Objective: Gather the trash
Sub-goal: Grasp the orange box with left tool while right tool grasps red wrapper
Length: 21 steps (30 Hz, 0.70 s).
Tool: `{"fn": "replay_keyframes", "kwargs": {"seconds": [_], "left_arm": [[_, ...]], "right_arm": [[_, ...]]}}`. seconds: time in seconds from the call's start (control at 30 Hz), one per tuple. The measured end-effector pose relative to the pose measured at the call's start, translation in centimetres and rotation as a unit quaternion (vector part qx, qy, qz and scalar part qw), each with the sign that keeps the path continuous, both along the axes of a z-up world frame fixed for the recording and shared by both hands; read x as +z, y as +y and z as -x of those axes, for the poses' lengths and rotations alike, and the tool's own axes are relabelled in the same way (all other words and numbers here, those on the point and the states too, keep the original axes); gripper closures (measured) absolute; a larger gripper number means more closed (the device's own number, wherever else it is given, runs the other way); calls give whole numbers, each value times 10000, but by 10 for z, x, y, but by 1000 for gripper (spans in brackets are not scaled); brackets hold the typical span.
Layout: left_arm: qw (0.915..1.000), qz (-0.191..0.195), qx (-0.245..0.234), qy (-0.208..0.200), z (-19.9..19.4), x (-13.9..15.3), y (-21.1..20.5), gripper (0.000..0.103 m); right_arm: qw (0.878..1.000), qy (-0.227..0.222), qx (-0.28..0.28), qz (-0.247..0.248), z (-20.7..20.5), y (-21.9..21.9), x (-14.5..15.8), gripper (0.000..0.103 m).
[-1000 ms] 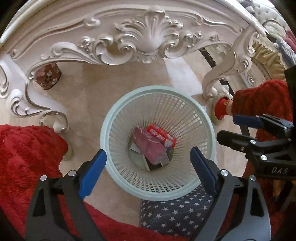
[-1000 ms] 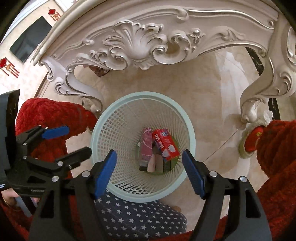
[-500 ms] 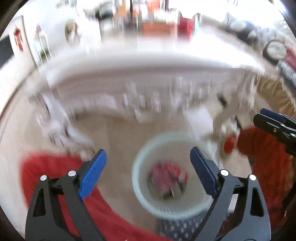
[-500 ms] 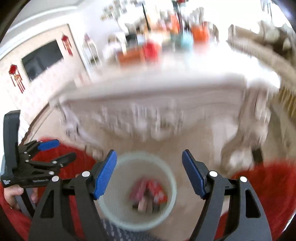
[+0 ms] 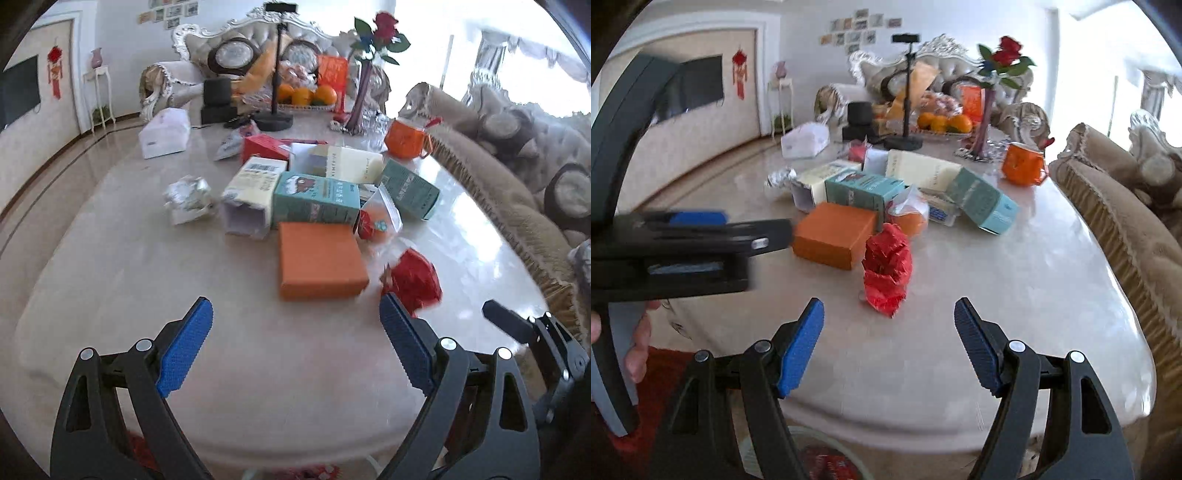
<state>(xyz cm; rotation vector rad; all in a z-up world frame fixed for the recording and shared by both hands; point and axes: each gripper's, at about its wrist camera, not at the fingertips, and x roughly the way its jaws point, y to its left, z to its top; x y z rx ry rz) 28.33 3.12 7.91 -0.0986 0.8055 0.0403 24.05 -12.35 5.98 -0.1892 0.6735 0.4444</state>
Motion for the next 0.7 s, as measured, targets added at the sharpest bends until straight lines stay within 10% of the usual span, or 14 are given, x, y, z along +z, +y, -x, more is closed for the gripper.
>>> {"fn": "replay_keyframes", "kwargs": {"seconds": [0.63,0.7], "left_arm": [[9948,-4,-21,1019,-84,-43,-8,14],[9956,227,-47,903,-81,-45,-1,19]], "right_arm": [[9983,517,-158,220,-55,21,-16,35],[9977,650,-161,143,-57,17,-21,51]]}}
